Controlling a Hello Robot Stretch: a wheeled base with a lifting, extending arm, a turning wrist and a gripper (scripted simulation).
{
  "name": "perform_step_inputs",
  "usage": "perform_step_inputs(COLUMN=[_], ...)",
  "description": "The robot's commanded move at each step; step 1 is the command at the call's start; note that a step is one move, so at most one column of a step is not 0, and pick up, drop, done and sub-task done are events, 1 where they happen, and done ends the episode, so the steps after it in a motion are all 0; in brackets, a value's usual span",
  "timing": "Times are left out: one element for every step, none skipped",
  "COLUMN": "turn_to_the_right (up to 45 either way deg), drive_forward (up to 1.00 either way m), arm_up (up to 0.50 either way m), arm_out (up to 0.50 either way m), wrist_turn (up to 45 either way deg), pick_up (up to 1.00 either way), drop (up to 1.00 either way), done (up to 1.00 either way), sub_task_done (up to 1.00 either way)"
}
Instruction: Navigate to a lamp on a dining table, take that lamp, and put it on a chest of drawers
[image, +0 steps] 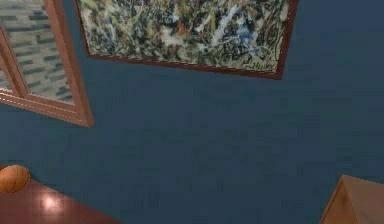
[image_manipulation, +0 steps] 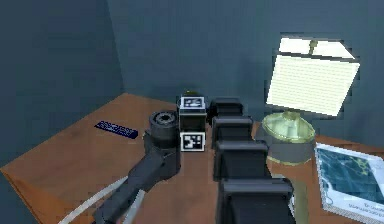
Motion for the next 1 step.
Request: perform_step_inputs(turn_to_the_right=[0.0], drive_forward=[0.00], arm_up=[0.00], arm_out=[-0.12], wrist_turn=[0.0], pick_up=[0.00], drop=[0.00], done=[0.00], sub_task_done=[0.00])
